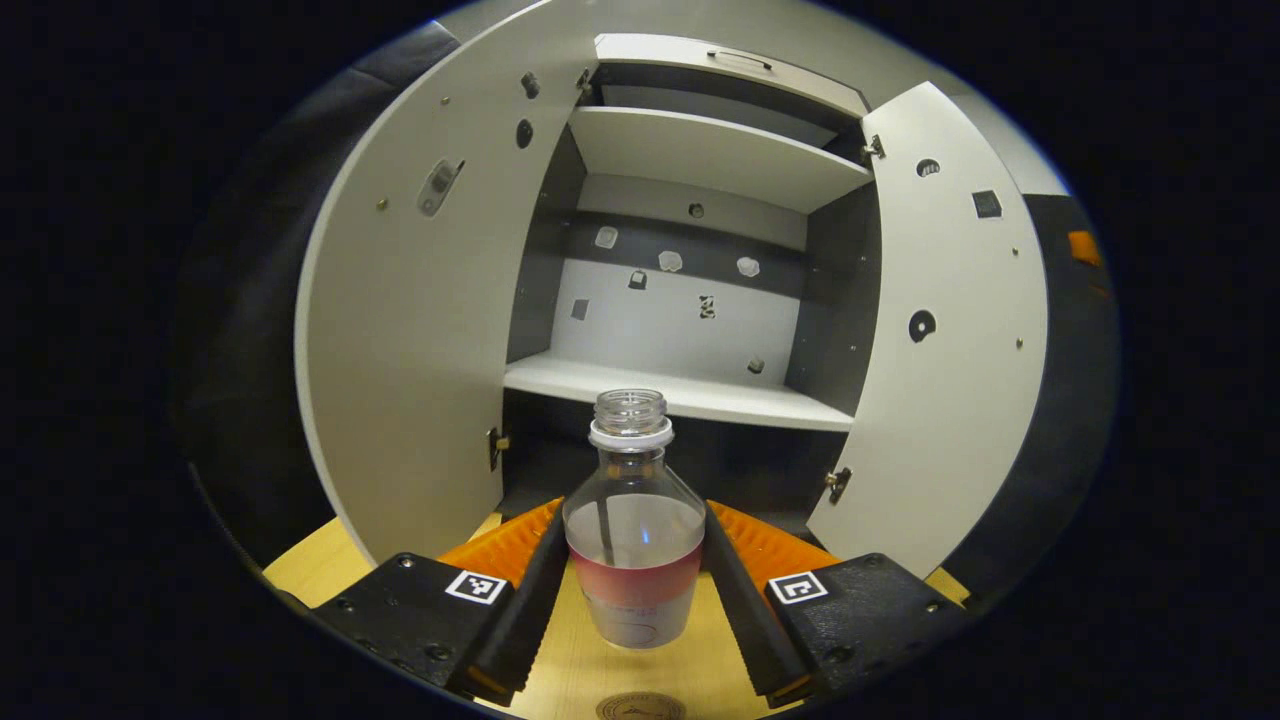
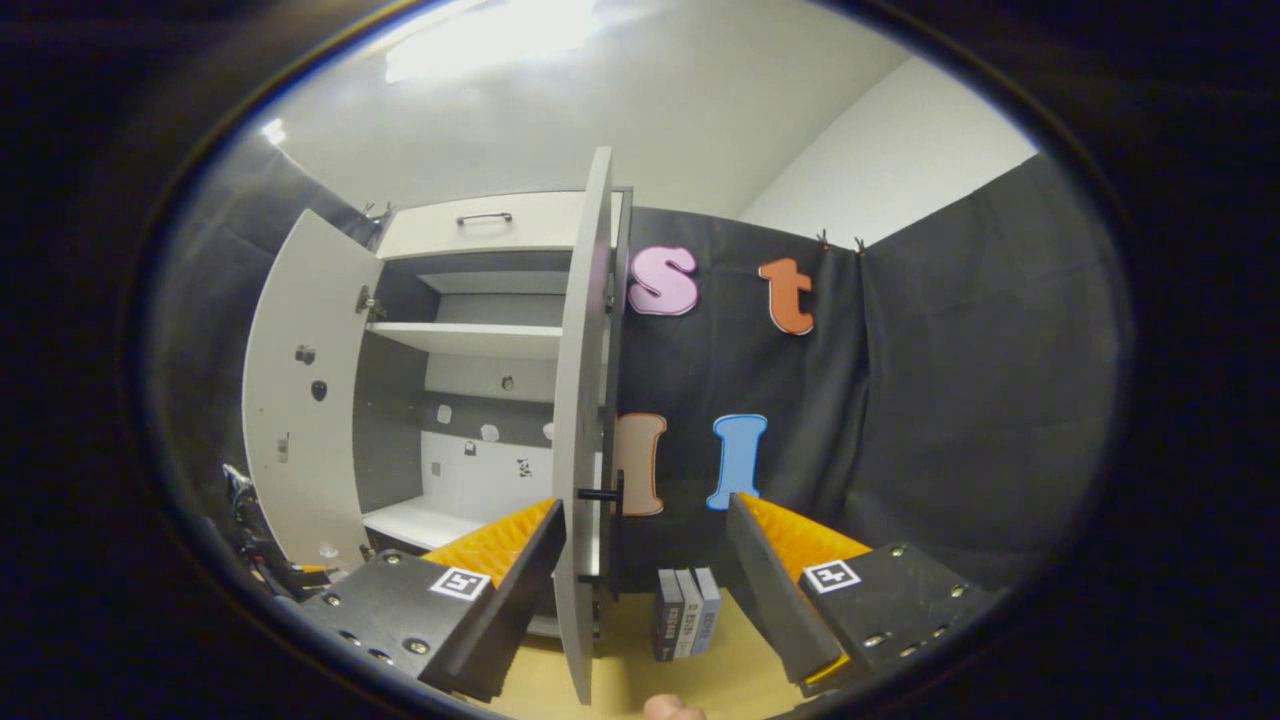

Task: Grasp the bottle in the cabinet with the left hand and place it on the coaster, then close the right door with the right hand and the left door with the left hand.

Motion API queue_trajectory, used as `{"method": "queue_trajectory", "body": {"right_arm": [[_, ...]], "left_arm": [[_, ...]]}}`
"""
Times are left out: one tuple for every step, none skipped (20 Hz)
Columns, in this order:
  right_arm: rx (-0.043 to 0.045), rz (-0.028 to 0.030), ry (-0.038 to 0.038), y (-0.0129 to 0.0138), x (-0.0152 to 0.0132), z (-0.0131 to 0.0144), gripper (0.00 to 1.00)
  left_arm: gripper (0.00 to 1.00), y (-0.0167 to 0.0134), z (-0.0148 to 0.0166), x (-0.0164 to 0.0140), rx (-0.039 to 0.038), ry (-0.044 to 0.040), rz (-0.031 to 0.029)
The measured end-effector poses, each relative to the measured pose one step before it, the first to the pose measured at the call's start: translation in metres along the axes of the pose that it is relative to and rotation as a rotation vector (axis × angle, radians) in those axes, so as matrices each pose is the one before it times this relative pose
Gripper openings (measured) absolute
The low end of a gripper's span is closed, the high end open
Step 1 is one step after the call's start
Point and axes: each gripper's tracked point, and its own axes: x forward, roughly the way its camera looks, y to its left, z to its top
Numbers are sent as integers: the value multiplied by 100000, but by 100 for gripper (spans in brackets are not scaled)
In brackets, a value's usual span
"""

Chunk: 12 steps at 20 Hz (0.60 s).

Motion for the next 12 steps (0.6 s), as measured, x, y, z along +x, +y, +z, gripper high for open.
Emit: {"method": "queue_trajectory", "body": {"right_arm": [[-692,705,-209,-6,-94,172,94],[-702,591,-82,-24,-53,-86,94],[-696,526,-213,-61,-150,107,98],[-747,254,-172,-107,-116,36,94],[-854,-33,-202,-157,-139,102,94],[-831,-220,-230,-264,-124,-51,98],[-773,-93,-100,-192,-104,58,98],[-638,-279,97,-129,-94,-128,98],[-404,-266,241,-109,-30,-117,98],[-95,-143,263,-185,-95,-42,98],[173,46,240,-26,-10,-113,98],[263,-47,124,8,34,-28,98]], "left_arm": [[80,112,-1366,-485,-443,426,151],[80,107,-1307,-344,-716,211,366],[80,50,-1228,-249,-497,662,475],[80,80,-1563,-274,-603,1369,649],[81,37,-1371,-361,-414,2534,827],[81,170,-1624,-190,83,2326,1070],[81,49,-1275,-158,40,2597,764],[81,-40,-1222,18,-140,2373,429],[81,-122,-1199,-122,166,2935,202],[81,-160,-1130,152,366,2522,-290],[81,-57,-955,-43,305,2866,-11],[81,-96,-856,88,75,2017,-91]]}}
